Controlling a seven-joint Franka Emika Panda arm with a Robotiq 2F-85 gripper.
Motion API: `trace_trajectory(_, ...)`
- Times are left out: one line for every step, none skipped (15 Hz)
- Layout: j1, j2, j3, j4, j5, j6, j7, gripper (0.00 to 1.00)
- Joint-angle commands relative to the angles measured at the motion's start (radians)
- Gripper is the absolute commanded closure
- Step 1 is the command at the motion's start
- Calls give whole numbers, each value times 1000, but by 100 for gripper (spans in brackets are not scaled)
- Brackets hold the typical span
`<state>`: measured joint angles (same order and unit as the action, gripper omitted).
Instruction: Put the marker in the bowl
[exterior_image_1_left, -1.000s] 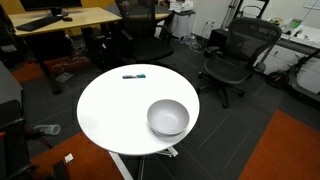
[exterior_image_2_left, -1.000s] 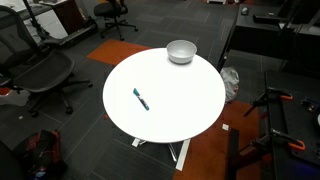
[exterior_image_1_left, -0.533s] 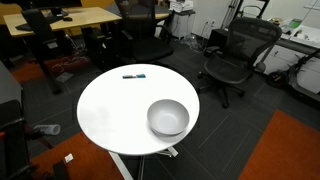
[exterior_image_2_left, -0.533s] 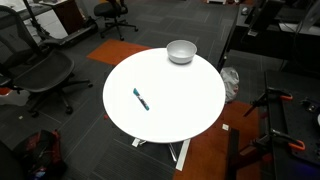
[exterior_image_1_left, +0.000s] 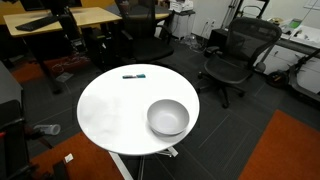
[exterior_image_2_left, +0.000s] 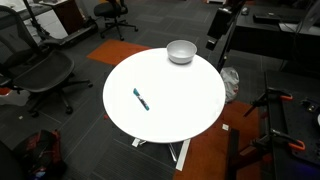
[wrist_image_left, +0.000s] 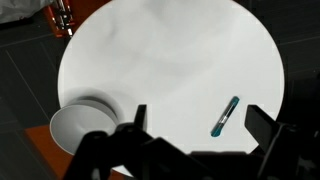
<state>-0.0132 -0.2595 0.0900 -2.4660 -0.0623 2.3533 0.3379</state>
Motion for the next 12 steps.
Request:
trace_trajectory(3,146,19,128,23,-2,117,0)
trace_trajectory(8,178,17,152,30,5,137,0)
trace_trajectory(14,215,17,180,29,13,163,0)
trace_trajectory(20,249,16,206,20,17,187,0)
trace_trajectory(29,285,15,239,14,7,215,0)
trace_trajectory(40,320,11,265,20,14,232,0)
trace_trajectory(51,358,9,293,13,20,264,0)
trace_trajectory(63,392,4,319,9,26,289,0)
trace_trajectory(76,429,-1,346,4,36,318,0)
trace_trajectory(89,462,-6,372,4,43,336,0)
trace_trajectory(103,498,-13,399,-8,49,362,0)
trace_trajectory(115,523,-20,422,-10,52,375,0)
